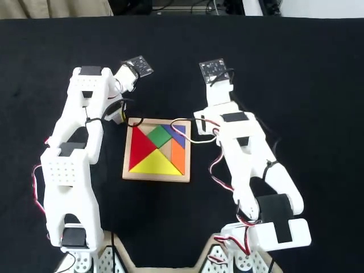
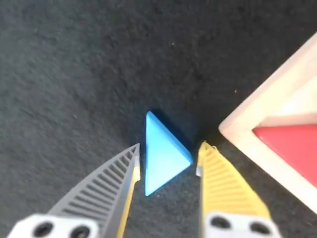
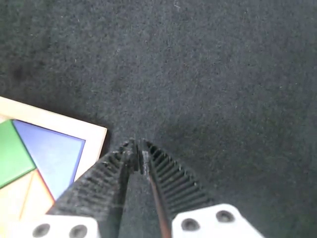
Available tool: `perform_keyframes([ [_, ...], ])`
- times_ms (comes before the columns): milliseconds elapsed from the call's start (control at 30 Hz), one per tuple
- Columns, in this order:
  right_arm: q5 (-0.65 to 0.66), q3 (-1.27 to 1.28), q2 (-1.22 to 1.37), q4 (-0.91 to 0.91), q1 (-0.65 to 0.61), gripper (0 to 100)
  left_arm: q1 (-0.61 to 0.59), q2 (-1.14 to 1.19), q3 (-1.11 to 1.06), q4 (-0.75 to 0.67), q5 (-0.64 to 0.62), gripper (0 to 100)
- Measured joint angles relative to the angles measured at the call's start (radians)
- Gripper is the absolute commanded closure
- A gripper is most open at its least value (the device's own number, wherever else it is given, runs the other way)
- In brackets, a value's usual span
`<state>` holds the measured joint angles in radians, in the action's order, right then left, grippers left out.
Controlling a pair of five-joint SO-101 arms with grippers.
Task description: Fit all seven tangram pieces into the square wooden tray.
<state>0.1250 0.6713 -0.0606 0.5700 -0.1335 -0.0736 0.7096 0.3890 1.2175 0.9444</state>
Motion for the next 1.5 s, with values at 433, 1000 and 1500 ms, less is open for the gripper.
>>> perform_keyframes([
  [433,0.0,0.0,0.0,0.0,0.0,98.7,0.029,0.002,0.103,0.241,0.006,93],
  [1000,0.0,0.0,0.0,-0.035,0.092,98.7,0.203,-0.158,0.315,0.529,0.006,93],
  [1500,0.0,0.0,0.0,-0.054,0.126,98.7,0.315,-0.137,0.132,0.451,0.285,93],
])
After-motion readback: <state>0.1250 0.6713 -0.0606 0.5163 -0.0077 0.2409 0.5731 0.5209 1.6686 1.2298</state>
